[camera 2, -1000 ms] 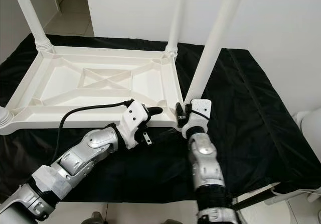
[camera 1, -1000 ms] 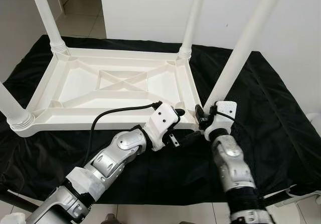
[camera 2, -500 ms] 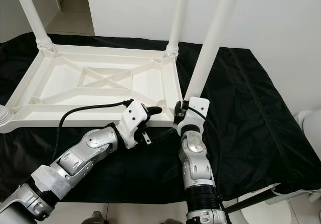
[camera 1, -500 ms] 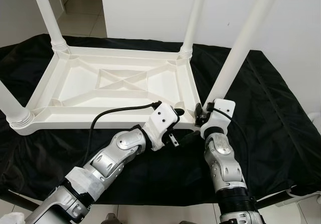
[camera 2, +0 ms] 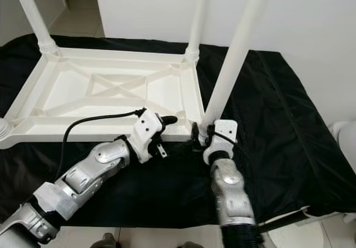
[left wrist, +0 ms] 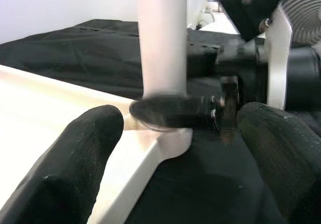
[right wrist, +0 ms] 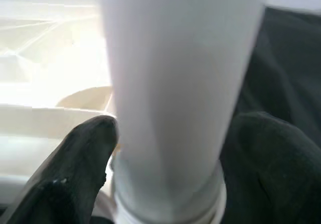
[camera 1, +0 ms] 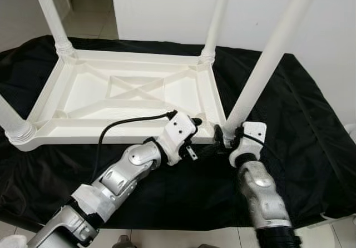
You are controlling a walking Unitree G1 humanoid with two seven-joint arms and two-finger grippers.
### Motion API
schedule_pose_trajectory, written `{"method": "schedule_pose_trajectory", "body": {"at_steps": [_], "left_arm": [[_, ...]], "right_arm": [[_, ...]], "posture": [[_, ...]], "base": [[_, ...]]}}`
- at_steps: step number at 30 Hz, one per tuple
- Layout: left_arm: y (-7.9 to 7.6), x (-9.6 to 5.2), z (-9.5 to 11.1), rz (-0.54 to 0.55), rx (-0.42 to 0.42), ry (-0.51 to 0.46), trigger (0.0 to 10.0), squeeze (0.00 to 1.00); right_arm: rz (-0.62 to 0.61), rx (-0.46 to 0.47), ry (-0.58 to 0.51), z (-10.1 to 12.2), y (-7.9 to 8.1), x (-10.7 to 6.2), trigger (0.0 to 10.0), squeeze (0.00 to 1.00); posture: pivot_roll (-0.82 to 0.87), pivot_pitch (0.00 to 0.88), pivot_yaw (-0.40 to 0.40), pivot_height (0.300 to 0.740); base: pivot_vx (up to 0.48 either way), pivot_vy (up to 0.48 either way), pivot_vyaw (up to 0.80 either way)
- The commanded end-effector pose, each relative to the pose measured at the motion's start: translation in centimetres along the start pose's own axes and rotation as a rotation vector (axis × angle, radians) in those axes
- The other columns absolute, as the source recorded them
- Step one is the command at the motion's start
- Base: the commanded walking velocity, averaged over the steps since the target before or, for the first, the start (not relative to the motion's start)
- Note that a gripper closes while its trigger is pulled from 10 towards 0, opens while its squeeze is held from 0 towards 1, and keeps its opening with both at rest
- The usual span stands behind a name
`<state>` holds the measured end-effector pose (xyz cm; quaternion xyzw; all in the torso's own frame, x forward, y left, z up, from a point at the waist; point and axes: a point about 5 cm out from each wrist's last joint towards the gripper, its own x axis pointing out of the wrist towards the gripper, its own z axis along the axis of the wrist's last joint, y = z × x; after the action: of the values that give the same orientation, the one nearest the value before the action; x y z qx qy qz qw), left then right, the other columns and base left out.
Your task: Building children table
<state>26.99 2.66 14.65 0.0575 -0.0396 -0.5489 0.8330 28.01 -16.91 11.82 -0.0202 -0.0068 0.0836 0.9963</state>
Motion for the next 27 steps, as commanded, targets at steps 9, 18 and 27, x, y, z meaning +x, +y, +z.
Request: {"method": "schedule_pose_trajectory", "body": {"at_steps": [9, 18, 27], "left_arm": [[-0.7, 0.1, 0.3, -0.240, 0.013, 0.000, 10.0, 0.00], [-0.7, 0.1, 0.4, -0.238, 0.016, 0.000, 10.0, 0.00], [-0.7, 0.2, 0.5, -0.238, 0.017, -0.004, 10.0, 0.00]], "right_arm": [[0.290, -0.100, 0.024, 0.1, -1.3, 1.4, 10.0, 0.00], [0.402, -0.131, 0.027, 0.5, -1.4, 3.1, 10.0, 0.00], [0.437, -0.102, 0.065, -0.3, -1.1, 3.8, 0.0, 0.00]], "posture": [[0.02, 0.000, -0.043, 0.740], [0.02, 0.000, -0.040, 0.740], [0.03, 0.000, -0.047, 0.740]], "base": [[0.000, 0.000, 0.00], [0.000, 0.000, 0.00], [0.000, 0.000, 0.00]]}}
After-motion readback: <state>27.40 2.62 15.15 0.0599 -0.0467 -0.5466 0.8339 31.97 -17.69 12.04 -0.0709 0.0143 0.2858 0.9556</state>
